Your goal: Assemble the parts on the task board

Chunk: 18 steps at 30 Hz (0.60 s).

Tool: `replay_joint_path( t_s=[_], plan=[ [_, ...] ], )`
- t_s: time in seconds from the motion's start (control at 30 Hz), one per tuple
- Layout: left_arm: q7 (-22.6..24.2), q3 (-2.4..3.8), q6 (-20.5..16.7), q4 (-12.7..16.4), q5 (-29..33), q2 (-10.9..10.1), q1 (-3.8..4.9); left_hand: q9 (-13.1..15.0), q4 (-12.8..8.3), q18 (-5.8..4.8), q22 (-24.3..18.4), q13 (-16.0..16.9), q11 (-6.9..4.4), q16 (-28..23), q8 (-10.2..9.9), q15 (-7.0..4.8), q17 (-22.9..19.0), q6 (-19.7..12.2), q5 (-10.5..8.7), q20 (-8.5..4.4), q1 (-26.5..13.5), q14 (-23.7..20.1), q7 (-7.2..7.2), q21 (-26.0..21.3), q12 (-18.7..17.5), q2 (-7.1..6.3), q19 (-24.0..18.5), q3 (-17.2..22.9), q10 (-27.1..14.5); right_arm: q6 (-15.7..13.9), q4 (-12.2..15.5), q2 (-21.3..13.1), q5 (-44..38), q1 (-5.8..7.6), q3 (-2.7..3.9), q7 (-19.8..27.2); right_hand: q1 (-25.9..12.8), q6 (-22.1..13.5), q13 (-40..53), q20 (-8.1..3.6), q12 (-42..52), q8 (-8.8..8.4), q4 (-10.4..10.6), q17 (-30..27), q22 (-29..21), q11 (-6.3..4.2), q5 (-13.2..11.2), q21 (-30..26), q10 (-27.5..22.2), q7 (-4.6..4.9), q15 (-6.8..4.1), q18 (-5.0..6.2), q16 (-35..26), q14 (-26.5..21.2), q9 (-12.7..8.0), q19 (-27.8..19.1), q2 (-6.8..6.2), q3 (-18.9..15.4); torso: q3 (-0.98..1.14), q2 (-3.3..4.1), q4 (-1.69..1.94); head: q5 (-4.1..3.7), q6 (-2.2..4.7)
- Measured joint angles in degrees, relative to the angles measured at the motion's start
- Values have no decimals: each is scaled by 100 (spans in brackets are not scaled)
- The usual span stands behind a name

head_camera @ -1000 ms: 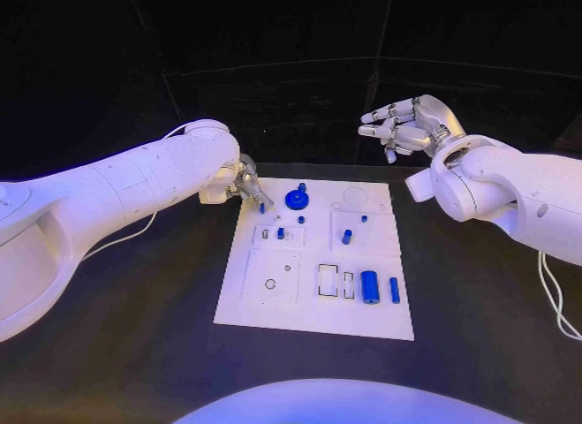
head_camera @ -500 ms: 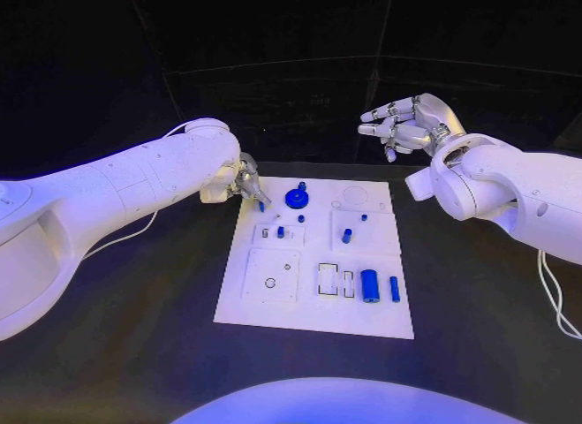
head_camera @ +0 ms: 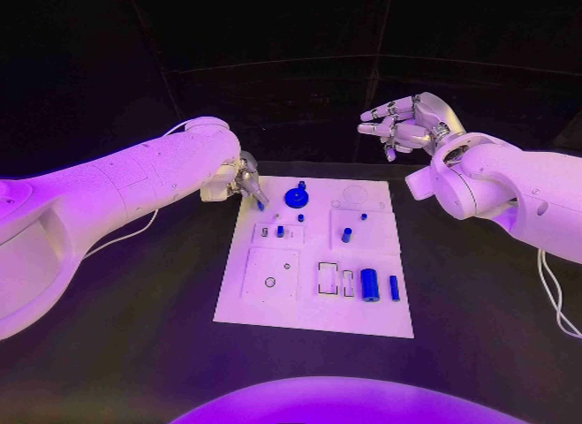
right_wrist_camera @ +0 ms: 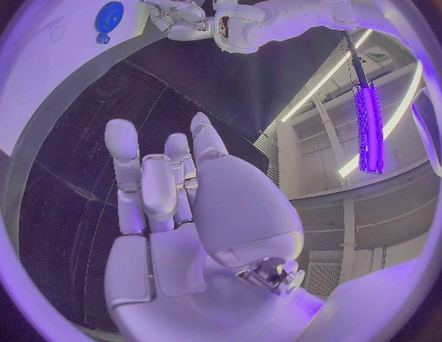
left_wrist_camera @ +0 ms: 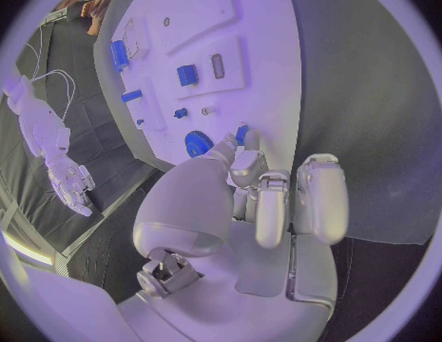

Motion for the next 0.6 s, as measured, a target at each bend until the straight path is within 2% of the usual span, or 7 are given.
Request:
replay_joint_path(
  t_s=[0.1, 0.13, 0.23, 0.4, 0.47, 0.6],
  plan=[
    [15, -2, -6, 48, 0, -40, -1, -9, 177, 0, 3, -35, 2, 0, -20, 0, 0, -7, 28, 0, 0, 0, 14, 0, -20, -32, 0, 178, -1, 4, 2, -2, 0, 0, 0, -1, 0, 0, 11, 0, 0, 0, 0, 16, 5, 0, 0, 0, 0, 0, 0, 0, 0, 0, 0, 0, 0, 0, 0, -2, -1, -1, 1],
    [22, -3, -14, 78, 2, -64, -3, -4, 234, 0, 5, -49, 5, 0, 13, 1, 0, 23, 66, 0, -132, 1, 44, 0, -33, -144, 0, 414, 3, 6, 2, -3, 0, 0, 0, -1, 0, 0, 13, 0, 0, 0, 0, 17, 5, 0, 0, 0, 0, 0, 0, 0, 0, 0, 0, 0, 0, 0, 1, -2, -1, -1, 4],
    [43, -7, -65, 202, 39, -170, -15, 32, 8, 0, 5, -50, 15, 0, 122, 21, 0, 21, 80, 0, -497, 21, 42, -5, -33, -376, 0, 1118, 13, 9, 2, -9, 0, 0, 0, -2, 0, 0, 13, 0, 0, 0, 0, 17, 5, 0, 0, 0, 0, 0, 0, 0, 0, 0, 0, 0, 0, 0, 1, -3, 1, -8, 8],
    [77, -8, -230, 515, 136, -408, -16, 110, -63, -1, -14, -43, 8, 0, 251, 21, 0, 37, 265, 0, -824, 21, 28, -67, -15, -609, 0, 1639, 60, 11, 3, -24, 0, 0, 0, -3, 0, 0, 13, 0, 0, 0, 0, 17, 5, 0, 0, 0, 0, 0, 0, 0, 0, 0, 0, 0, 0, 0, 4, -7, 13, -13, 13],
    [88, -8, -346, 706, 199, -543, -16, 138, -146, 0, -14, -39, -12, 0, 301, 21, 0, 55, 266, 0, -940, 21, 11, -68, -4, -672, 0, 1854, 80, 12, 4, -31, 0, 0, 0, -4, 0, 0, 13, 0, 0, 0, 0, 17, 5, 0, 0, 0, 0, 0, 0, 0, 0, 0, 0, 0, 0, 0, 4, -7, 20, 0, 20],
    [108, -8, -590, 1128, 316, -799, -14, 169, -160, 0, -14, -36, 1, 0, 362, 21, 0, 63, 308, 0, -1003, 21, 19, -68, -4, -735, 0, 2005, 107, 14, 5, -40, 0, 0, 0, -4, 0, 0, 13, 0, 0, 0, 0, 17, 5, 0, 0, 0, 0, 0, 0, 0, 0, 0, 0, 0, 0, 0, 4, -7, 21, 20, 26]
  ],
)
